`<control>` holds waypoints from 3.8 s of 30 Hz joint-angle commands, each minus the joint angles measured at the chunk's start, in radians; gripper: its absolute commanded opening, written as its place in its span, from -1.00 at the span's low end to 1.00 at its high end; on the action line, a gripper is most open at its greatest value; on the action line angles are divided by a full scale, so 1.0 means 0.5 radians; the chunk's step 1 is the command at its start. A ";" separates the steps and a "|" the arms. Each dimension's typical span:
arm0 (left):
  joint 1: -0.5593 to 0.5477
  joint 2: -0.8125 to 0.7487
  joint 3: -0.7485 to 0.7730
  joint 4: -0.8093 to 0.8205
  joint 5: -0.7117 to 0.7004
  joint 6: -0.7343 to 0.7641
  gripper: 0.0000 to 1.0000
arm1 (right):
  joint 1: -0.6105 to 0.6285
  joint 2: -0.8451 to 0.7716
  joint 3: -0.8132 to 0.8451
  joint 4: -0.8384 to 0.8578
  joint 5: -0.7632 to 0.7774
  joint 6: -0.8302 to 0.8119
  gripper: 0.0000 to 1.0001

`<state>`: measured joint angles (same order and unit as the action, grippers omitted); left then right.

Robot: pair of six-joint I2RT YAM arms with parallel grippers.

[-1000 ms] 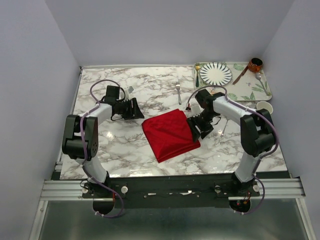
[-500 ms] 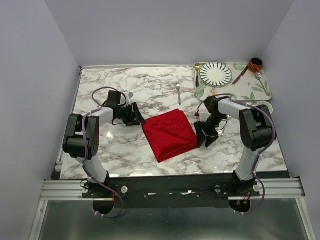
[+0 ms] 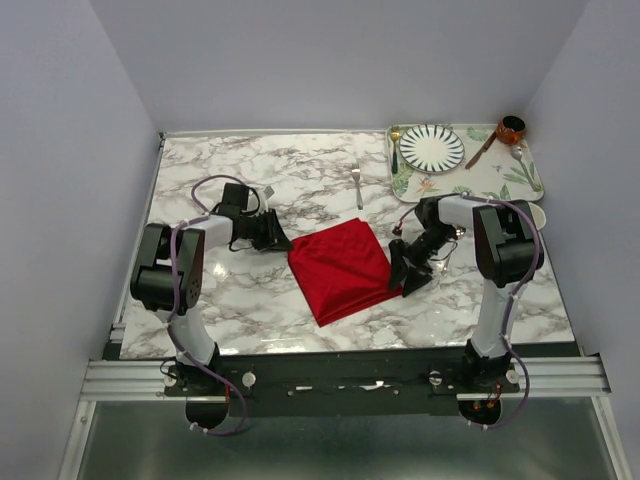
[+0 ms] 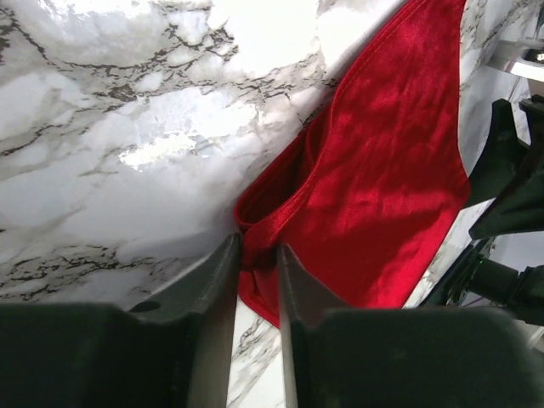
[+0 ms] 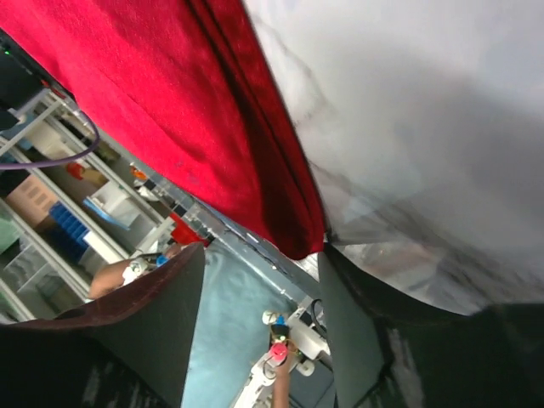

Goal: Fold the napkin into a case and place the utensils inside
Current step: Smooth out the lower triangle-folded napkin at the center of the board.

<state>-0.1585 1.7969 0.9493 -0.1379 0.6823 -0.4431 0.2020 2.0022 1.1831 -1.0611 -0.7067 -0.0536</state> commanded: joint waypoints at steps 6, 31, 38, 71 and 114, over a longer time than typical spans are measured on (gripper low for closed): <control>-0.085 -0.372 -0.156 -0.120 -0.137 0.377 -0.93 | -0.011 0.223 0.152 0.082 -0.072 -0.016 -0.09; -0.208 -0.906 -0.141 -0.798 -0.678 1.377 0.00 | 0.068 0.245 0.318 0.156 0.342 -0.147 -0.99; -0.257 -0.815 -0.009 -0.755 -0.303 1.313 -0.17 | 0.111 0.282 0.428 0.100 0.413 -0.181 -0.99; -0.425 -0.582 0.237 -1.034 -0.330 1.843 -0.30 | 0.035 0.235 0.782 -0.062 -0.080 -0.065 0.12; -1.444 0.054 0.709 -0.470 -0.932 1.214 0.04 | -0.162 0.352 0.447 0.514 -0.167 0.316 -0.48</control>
<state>-0.8692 1.7885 1.2663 -0.3847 0.2882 0.1814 0.1204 2.1563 1.4052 -0.8730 -0.8028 0.0780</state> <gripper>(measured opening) 0.516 0.246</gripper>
